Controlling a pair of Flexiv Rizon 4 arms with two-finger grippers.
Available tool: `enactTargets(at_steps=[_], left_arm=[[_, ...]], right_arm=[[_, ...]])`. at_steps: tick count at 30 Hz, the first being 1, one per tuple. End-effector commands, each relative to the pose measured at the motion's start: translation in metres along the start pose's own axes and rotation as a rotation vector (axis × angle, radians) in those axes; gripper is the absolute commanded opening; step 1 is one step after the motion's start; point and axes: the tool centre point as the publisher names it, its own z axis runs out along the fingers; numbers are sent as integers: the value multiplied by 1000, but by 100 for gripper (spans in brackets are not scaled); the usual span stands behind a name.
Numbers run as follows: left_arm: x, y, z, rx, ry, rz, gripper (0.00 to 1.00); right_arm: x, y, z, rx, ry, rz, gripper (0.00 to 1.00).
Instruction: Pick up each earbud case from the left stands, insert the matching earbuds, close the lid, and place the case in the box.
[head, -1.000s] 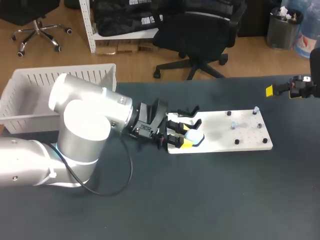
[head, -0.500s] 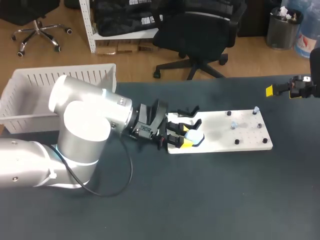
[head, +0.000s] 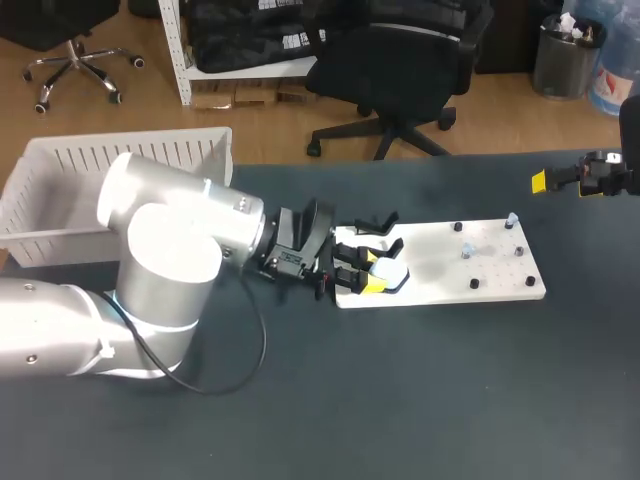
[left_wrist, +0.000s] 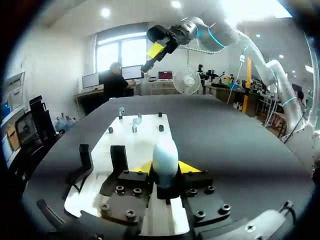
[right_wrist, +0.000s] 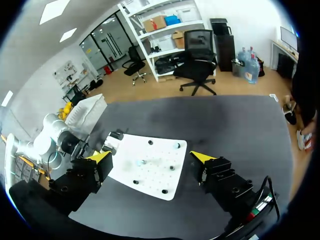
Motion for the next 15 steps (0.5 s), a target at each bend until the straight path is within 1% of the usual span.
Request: enactTargets(at_steps=[1,4,7,8,10,15], left_arm=[[-3,-1,-8,-23,-34,16,0],[-14,0,-19,-38,-72,28,0],[-30,0,-31,-44,-120,40,0],[-39,-1,-36,-47,-140,45,0],[-51,-2,-39,-52,-163,47,0],[-73,-5,-41,-57,-212,59,0]], right_arm=[[0,-1,0,-1,1,-1,100],[0,-1,0,-1,1,-1,100],[0,-1,0,-1,1,-1,100],[0,-1,0,-1,1,-1,100],[0,-1,0,-1,1,-1,100],[0,-1,0,-1,1,-1,100]])
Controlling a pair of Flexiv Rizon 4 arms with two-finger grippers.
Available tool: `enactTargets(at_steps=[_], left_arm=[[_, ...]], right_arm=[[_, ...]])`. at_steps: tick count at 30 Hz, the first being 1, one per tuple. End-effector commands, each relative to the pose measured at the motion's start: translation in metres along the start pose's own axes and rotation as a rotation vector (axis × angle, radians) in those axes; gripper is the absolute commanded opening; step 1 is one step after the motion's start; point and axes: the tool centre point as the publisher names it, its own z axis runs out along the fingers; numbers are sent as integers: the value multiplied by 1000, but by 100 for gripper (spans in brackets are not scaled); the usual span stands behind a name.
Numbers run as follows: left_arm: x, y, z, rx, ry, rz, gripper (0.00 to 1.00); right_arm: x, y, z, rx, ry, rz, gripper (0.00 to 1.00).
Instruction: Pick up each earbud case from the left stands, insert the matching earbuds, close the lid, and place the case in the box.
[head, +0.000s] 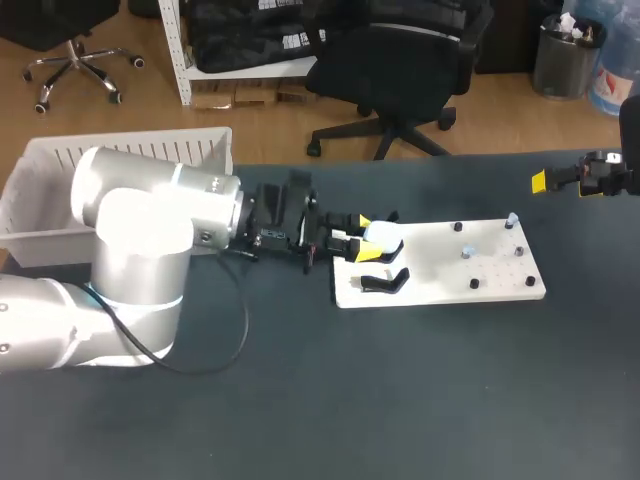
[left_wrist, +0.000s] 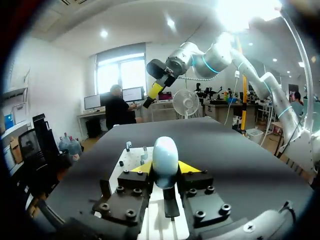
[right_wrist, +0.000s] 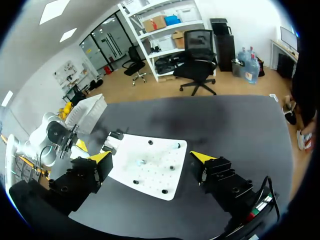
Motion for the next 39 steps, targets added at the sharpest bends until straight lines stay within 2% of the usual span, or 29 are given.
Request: enactTargets(at_steps=[1,6,39], left_arm=[[-14,-8,-3,-42,-40,8,0],[-30,-8,-8,-79,-110,7,0],[-31,-9,-5,-75,-113,10,0]], right_arm=[[0,-1,0,-1,1,-1,100],[0,-1,0,-1,1,-1,100],[0,-1,0,-1,1,-1,100]])
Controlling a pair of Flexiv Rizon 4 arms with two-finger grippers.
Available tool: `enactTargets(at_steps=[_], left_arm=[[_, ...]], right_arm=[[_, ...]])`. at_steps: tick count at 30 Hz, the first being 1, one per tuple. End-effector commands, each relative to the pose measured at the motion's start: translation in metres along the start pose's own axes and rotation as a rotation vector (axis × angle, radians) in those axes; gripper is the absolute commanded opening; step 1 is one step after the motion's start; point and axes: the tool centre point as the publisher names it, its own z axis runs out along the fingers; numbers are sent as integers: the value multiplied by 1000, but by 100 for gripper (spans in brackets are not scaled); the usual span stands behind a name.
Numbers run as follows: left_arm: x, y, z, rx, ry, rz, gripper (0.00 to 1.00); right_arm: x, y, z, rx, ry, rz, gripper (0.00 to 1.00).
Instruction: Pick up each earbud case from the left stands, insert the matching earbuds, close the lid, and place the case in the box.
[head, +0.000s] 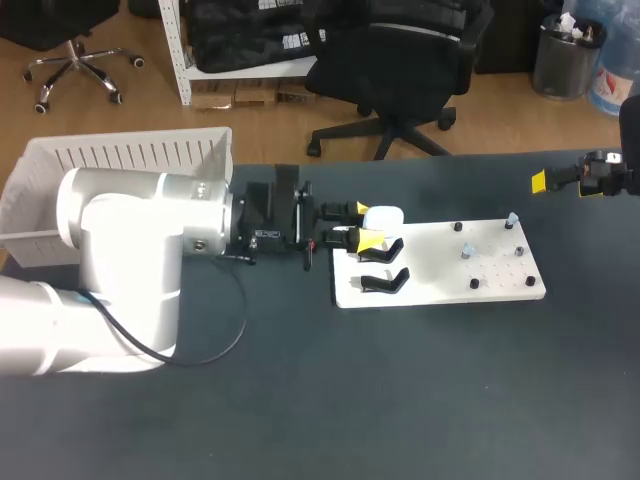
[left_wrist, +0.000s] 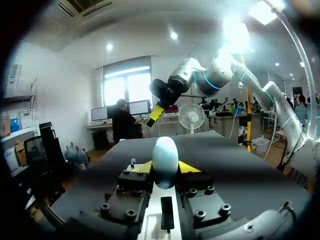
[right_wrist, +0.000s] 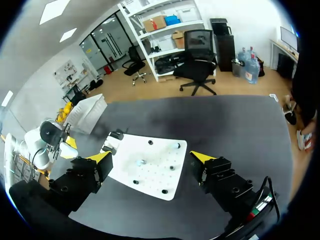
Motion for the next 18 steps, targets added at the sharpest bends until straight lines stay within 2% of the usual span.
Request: enactTargets(at_steps=[1,12,18], left_arm=[[-1,-6,5,-2,-8,14,0],[-19,-9,16,5,-47,21,0],[-19,-13,22,19,-93,-18,0]], right_arm=[[0,-1,0,-1,1,-1,100],[3,3,-5,-27,1,-1,100],[13,29,-11,-78,16,-33,100]])
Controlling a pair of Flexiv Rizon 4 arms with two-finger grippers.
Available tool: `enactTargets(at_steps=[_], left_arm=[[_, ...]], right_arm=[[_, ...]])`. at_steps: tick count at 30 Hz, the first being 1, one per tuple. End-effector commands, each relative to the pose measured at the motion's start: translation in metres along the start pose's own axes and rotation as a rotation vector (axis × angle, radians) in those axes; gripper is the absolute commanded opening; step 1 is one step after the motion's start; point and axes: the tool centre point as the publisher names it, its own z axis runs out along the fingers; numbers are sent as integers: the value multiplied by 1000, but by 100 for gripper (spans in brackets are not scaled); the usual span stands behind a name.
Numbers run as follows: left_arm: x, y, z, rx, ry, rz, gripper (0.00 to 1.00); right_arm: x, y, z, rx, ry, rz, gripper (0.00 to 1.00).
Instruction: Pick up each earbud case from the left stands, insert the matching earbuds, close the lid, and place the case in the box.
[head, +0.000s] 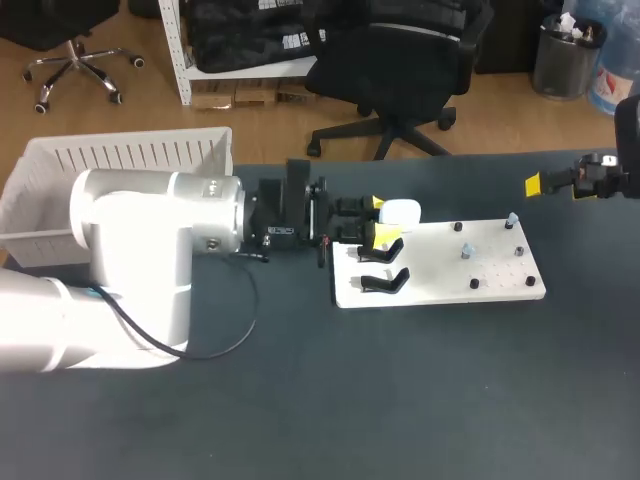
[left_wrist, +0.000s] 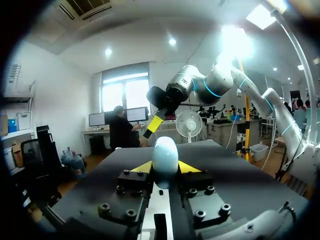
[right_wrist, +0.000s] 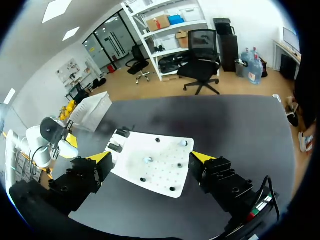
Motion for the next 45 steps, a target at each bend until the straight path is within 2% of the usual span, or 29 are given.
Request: enactTargets(at_steps=[1,13,27,45], left_arm=[[6,-4,4,-1,-29,-13,0],[11,-6,10,47,-43,-33,0],[19,-6,11,57,-48,-35,0],[22,-8,11,51,-48,-30,0]], right_arm=[[8,12,-8,-53,13,-10,100],[32,59,-4,-108,108,-68,100],[53,101,14,-137,159,-171,100],[51,139,40,-193,218,-205,100]])
